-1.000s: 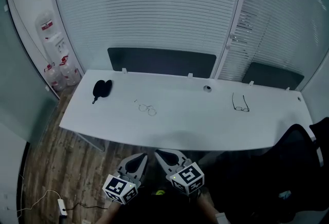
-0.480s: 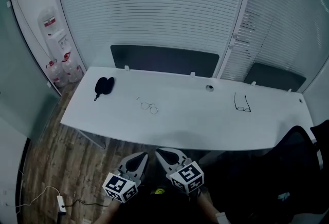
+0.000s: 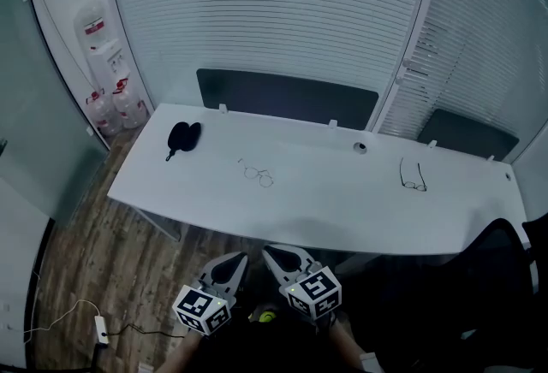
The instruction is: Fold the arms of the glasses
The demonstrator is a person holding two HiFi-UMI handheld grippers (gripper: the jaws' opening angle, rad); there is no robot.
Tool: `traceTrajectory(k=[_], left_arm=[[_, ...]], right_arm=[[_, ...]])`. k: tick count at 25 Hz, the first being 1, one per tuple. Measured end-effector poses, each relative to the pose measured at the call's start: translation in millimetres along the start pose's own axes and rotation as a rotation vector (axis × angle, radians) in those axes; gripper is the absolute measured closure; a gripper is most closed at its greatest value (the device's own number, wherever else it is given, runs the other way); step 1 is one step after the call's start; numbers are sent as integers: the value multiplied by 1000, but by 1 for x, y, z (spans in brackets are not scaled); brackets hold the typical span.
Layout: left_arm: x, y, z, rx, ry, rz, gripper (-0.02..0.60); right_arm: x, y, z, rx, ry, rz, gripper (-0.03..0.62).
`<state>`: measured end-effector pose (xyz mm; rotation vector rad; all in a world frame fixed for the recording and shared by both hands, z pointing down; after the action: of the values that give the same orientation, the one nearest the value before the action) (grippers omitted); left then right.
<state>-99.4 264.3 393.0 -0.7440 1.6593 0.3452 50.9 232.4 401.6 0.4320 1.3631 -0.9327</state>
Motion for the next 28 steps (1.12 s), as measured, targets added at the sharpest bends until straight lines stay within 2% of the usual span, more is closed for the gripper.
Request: traceTrajectory(k=[4,10,18,28], left_arm=[[-1,-3,-10,-2,22,-1,572],[2,-28,-28,-41,-26,-22,572],[9,-61,-64,-88,-24,-34,572],[24,-91,-97,-134,-19,-66,572]], right_arm=[[0,-8,4,-2,6,-11,576],[0,-22,21,-37,-9,-37,576],[8,-46,50,-105,-13,-67,576],[24,-86,73,-115,-26,-111,574]])
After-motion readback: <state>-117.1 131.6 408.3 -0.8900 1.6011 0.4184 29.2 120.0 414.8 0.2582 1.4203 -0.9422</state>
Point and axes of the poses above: the fingertips, and each gripper's own axes: y backward along the fingers, z to its right, x out of its top, the point moved 8 cm from there along y, backward along the fingers, and after that the axes turned 2 degrees about -z, right-handed, at the moved point
